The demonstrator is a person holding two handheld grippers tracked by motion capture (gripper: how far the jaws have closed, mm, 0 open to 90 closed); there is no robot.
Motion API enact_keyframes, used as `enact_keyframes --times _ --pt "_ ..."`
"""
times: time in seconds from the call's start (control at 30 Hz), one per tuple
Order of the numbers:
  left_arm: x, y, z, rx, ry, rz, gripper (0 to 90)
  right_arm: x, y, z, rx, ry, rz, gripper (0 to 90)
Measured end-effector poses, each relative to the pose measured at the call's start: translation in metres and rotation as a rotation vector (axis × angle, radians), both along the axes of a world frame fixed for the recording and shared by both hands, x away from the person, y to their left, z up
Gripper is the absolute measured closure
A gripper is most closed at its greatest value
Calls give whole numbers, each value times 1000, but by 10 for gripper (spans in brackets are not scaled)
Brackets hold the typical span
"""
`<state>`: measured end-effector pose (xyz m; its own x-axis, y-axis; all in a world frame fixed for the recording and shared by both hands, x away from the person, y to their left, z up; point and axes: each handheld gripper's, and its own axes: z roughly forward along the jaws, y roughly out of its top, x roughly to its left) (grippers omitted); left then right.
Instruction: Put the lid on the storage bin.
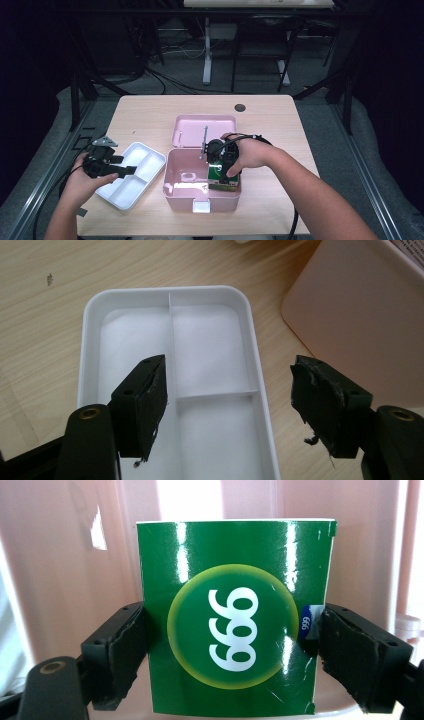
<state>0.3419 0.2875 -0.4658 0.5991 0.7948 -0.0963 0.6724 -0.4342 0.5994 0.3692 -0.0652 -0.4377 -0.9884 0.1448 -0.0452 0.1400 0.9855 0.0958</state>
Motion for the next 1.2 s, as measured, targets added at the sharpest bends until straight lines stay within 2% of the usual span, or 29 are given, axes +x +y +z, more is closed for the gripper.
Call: enact_keyframes --times 0.47,0.67,1.2 --pt "0 3 1 -5 -2 5 309 2 1 -10 -1 -2 11 158" --pt "0 3 1 -5 -3 4 309 3 1 -19 1 7 5 158" --pt "0 2 0 0 0 -1 309 6 4 -31 -19 0 8 158"
